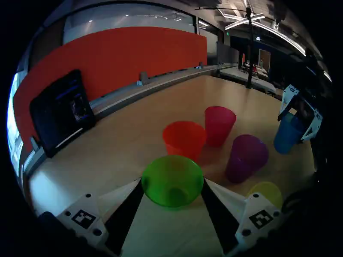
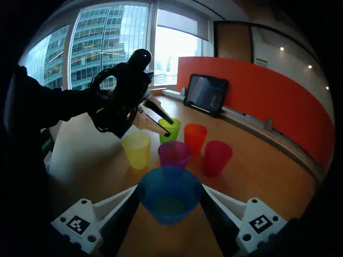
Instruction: Pour water
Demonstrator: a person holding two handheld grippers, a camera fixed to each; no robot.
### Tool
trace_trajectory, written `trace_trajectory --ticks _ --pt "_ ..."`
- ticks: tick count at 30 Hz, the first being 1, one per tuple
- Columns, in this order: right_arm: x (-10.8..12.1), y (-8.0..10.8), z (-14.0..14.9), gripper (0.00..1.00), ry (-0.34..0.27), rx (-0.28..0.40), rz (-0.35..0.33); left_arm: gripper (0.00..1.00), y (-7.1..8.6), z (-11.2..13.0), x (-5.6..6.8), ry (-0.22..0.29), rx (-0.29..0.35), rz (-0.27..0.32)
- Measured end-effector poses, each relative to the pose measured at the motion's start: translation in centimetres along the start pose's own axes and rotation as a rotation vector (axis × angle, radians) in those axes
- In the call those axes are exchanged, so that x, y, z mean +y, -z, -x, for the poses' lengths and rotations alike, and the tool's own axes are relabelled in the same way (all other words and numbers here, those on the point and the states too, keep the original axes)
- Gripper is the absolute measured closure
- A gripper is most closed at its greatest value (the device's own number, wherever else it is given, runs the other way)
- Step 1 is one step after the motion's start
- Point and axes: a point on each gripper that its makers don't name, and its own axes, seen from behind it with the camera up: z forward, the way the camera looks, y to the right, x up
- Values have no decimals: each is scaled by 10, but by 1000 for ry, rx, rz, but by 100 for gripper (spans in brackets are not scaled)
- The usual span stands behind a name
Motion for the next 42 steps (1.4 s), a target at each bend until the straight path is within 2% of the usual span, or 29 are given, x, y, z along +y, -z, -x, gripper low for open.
trace_trajectory --ticks 9,23,30,42 --pt "-2 7 -14 6 1 35 16 12 31 -24 -1 14 75 -19" --pt "-9 26 -54 6 -16 143 47 12 101 -71 16 15 234 -60" --pt "-11 32 -76 6 -6 198 66 11 135 -89 29 18 314 -64" --pt "-15 35 -111 6 -2 278 82 11 179 -112 58 27 430 -49"
